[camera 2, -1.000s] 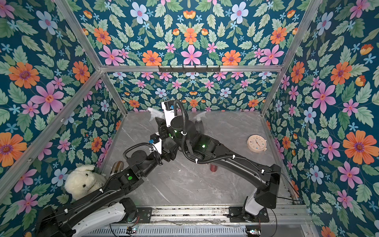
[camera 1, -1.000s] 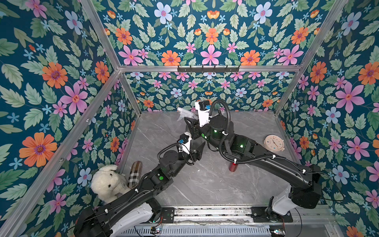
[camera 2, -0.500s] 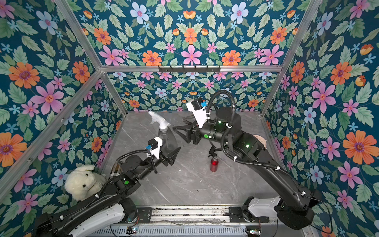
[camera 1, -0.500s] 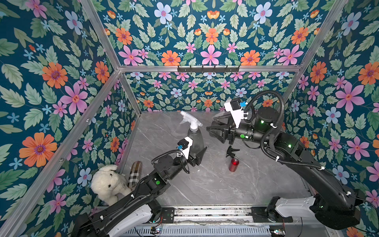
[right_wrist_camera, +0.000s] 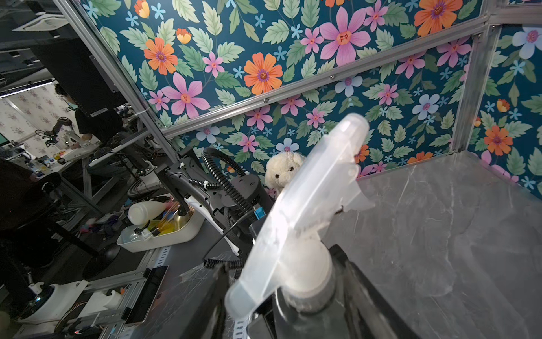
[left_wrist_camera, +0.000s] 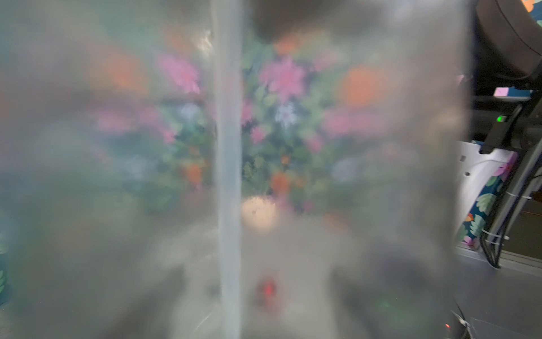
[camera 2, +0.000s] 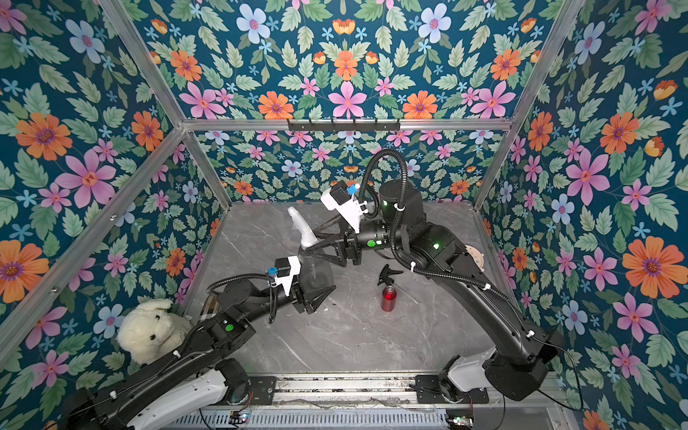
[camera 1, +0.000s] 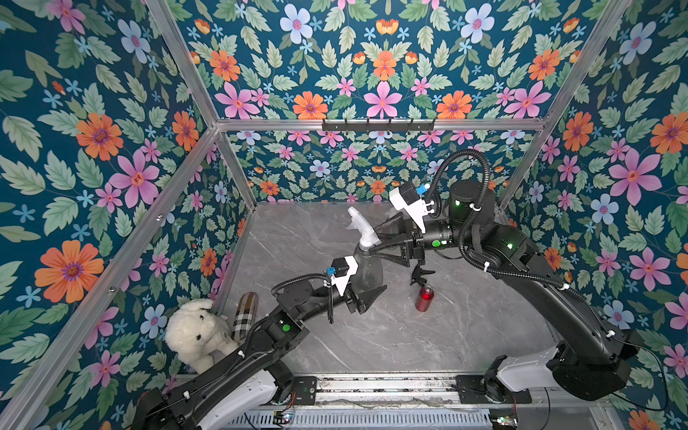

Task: Attach spray nozzles to spray bottles
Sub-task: Place the spray bottle at the center of the board.

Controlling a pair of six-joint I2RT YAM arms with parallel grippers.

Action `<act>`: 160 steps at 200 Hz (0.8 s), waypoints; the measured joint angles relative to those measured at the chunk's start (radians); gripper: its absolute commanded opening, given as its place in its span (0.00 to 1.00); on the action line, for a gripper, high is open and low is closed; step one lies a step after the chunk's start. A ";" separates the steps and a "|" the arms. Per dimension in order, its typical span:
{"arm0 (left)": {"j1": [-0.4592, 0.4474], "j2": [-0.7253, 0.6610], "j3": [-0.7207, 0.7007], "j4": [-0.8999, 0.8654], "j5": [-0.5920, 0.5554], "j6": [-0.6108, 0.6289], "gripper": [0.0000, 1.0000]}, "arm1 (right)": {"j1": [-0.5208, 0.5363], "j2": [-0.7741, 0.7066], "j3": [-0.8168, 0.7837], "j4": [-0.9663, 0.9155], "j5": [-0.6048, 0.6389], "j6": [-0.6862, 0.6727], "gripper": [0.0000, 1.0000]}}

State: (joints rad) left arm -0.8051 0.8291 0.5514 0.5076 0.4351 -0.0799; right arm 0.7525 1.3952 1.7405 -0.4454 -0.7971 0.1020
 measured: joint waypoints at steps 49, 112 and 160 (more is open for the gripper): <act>0.000 0.016 0.013 -0.007 -0.024 0.005 0.00 | 0.112 0.055 0.094 -0.069 0.231 -0.028 0.54; 0.000 0.034 0.027 -0.052 -0.085 0.007 0.00 | 0.156 0.136 0.221 -0.193 0.510 -0.083 0.30; 0.000 0.035 0.029 -0.069 -0.176 0.009 0.00 | 0.249 0.143 0.155 -0.084 0.762 -0.078 0.20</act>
State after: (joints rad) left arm -0.8051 0.8642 0.5804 0.4381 0.2588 -0.0708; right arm 1.0019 1.5383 1.8957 -0.5297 -0.0353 0.0242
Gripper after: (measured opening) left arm 0.821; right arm 0.319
